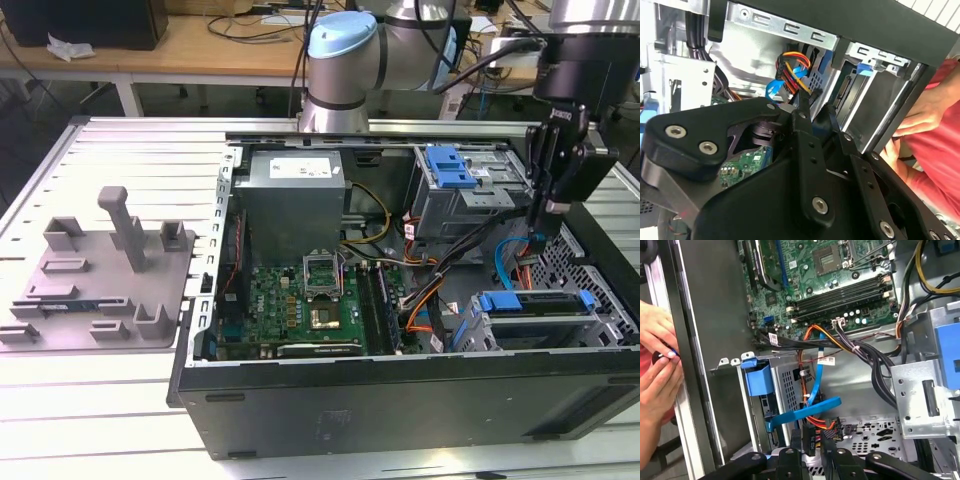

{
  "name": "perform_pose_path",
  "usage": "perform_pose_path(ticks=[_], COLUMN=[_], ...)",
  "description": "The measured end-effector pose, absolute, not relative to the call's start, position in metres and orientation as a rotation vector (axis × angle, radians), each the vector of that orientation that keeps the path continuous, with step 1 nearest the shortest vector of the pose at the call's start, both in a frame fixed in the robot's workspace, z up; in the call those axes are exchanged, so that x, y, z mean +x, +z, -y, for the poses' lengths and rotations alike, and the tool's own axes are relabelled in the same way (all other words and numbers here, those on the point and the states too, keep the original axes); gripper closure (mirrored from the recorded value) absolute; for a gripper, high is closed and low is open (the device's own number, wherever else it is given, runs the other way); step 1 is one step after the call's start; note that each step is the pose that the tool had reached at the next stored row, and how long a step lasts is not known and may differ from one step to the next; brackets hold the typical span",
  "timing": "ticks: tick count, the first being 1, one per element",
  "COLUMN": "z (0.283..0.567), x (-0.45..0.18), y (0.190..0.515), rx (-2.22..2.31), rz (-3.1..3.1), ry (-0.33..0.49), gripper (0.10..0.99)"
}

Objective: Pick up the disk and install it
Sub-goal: 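Insert the first disk wire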

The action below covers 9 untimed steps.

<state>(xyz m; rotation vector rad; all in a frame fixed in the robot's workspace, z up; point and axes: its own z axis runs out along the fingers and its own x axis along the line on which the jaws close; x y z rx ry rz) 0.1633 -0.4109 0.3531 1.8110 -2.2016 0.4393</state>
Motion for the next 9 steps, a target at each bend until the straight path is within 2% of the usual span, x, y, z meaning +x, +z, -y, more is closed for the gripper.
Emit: perform_pose_path(ticks=[9], z=[0.4100], x=[0.1634], y=[0.3428], rx=[1.832], rz=[2.172], ry=[0.460], gripper=[0.796])
